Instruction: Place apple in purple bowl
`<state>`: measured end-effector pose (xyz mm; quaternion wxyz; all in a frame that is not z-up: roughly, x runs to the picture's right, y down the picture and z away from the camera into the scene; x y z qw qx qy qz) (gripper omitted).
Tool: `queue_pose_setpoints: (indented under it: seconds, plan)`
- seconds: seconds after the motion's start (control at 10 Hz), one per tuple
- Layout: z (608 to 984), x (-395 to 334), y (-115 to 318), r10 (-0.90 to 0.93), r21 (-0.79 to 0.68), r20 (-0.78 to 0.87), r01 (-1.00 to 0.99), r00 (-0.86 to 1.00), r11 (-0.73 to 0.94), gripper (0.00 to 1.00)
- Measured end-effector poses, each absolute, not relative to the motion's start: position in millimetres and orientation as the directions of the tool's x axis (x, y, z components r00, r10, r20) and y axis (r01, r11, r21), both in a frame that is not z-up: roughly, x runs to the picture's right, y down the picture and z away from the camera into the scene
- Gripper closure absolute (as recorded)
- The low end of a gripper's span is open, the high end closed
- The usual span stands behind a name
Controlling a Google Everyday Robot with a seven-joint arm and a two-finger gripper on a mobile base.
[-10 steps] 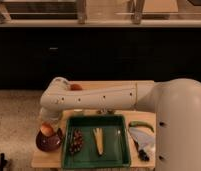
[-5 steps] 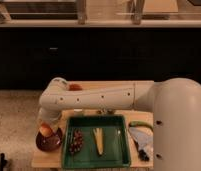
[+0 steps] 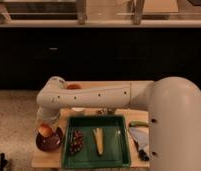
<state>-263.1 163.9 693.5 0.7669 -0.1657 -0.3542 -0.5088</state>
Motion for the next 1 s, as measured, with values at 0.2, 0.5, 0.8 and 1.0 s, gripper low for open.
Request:
queue_pose_setpoints:
  seconds: [0.2,0.5,0.8,1.0]
  plan:
    - [695,-263,164,-0.666,0.132,0.723,0.91,0.182,0.392,1.0]
    - [699,-267,169,-0.641,0.163,0.761,0.927,0.101,0.339,1.0]
    - [702,-274,174,-0.616,0.187,0.787,0.937,0.038,0.297,1.0]
    - [703,-273,176,-0.61,0.189,0.792,0.939,0.026,0.287,1.0]
